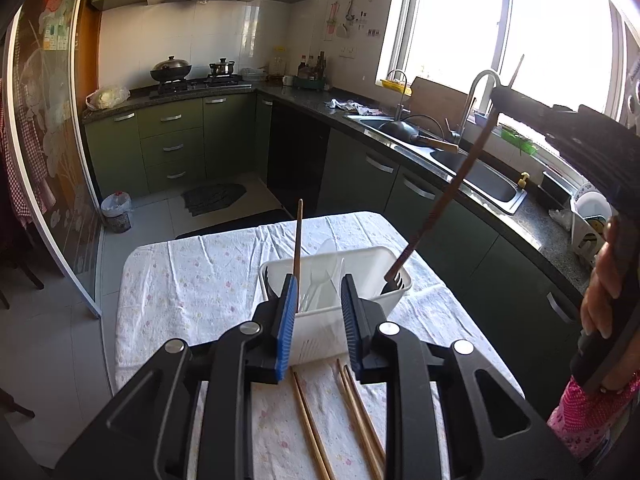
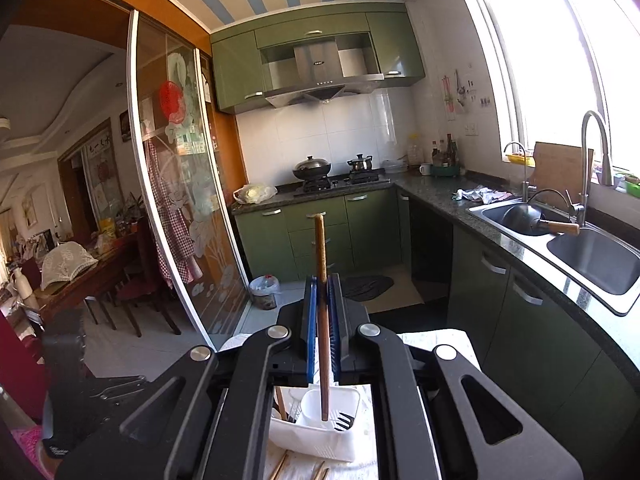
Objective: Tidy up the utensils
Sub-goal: 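Lift the chopstick into the white holder with the left tool while the right tool drops its chopstick in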
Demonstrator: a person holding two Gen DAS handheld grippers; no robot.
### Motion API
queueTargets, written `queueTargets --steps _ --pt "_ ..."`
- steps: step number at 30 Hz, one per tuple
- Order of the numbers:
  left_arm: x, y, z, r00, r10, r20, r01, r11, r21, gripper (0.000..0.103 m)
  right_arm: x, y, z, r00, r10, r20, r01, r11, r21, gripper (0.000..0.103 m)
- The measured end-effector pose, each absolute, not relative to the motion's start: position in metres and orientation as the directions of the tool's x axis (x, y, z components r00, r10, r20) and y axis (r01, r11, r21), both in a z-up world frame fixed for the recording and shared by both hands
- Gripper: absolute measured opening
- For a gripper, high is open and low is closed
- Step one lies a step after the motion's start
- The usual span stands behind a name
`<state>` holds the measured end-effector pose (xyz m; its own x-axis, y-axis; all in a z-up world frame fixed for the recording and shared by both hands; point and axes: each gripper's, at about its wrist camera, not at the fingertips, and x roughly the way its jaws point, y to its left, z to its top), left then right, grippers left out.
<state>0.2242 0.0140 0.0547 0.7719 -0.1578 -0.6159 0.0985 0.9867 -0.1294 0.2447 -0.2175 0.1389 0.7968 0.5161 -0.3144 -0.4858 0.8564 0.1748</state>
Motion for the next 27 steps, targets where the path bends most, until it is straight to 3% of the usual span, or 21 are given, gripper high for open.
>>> queueTargets --steps 10,13,20,27 --pt "0.211 0.019 0.030 0.720 -0.190 -0.668 0.096 0.980 -0.176 0.026 0.281 -0.177 0.068 0.713 0.517 -0.473 -0.510 0.846 0.156 0.007" --pt "0.209 0.021 0.023 0.706 -0.191 -0.682 0.090 0.979 -0.181 0.027 0.268 -0.180 0.063 0.734 0.504 -0.455 -0.503 0.854 0.135 0.030" --pt "0.202 0.022 -0.005 0.649 -0.213 -0.730 0.082 0.974 -0.212 0.029 0.206 -0.230 0.045 0.745 0.534 -0.401 -0.497 0.844 0.202 0.030" --pt "0.206 0.014 -0.056 0.525 -0.224 -0.821 0.056 0.972 -0.230 0.032 0.170 -0.298 -0.015 0.710 0.541 -0.451 -0.414 0.839 0.355 0.033"
